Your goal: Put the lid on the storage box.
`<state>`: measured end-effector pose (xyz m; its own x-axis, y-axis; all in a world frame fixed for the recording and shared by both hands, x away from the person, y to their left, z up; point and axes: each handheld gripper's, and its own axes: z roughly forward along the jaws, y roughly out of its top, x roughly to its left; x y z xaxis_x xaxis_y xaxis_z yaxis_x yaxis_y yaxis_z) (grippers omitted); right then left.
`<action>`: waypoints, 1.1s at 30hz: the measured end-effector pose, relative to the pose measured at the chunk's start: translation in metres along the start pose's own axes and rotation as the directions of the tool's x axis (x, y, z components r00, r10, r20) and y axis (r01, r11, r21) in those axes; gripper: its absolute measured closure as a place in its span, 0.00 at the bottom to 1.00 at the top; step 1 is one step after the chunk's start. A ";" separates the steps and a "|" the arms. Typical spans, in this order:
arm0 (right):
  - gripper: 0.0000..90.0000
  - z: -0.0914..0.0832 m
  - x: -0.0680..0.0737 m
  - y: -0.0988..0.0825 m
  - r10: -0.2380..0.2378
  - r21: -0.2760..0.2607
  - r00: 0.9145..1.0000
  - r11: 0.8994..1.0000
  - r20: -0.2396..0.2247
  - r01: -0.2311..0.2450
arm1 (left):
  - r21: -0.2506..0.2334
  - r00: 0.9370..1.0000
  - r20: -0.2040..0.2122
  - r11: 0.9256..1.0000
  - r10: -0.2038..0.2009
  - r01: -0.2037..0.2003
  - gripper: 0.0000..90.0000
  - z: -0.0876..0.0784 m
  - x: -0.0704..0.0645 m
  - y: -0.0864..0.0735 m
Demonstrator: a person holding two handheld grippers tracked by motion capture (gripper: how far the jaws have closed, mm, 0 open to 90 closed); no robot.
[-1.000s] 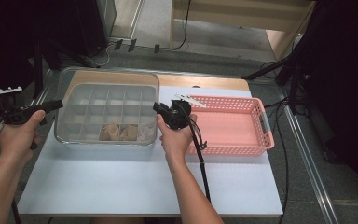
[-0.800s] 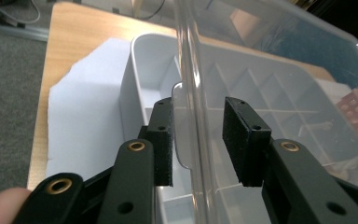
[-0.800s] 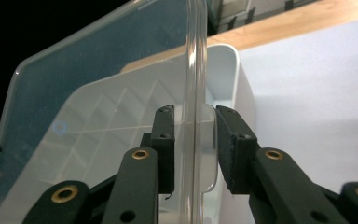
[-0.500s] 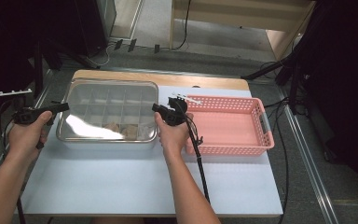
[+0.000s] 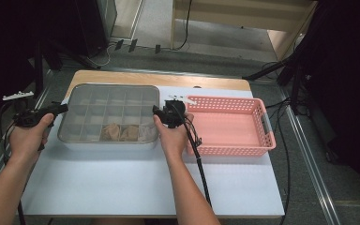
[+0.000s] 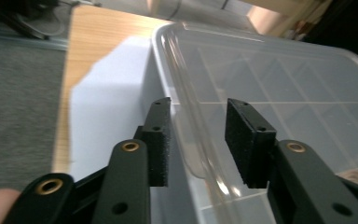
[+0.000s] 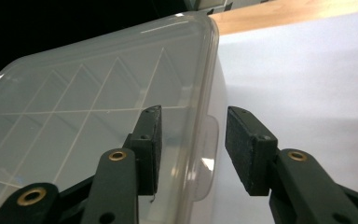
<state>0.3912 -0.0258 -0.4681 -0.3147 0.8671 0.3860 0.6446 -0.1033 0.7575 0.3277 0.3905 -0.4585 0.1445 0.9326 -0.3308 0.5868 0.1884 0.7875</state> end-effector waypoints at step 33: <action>0.66 -0.021 0.007 -0.019 -0.028 -0.090 0.998 0.995 0.055 0.033 | -0.042 0.987 0.125 0.994 -0.098 0.104 0.69 -0.001 0.012 -0.010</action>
<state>0.3622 -0.0276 -0.4687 -0.2938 0.8951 0.3353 0.5687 -0.1183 0.8140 0.3224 0.4003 -0.4699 0.1847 0.8638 -0.4688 0.5651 0.2969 0.7697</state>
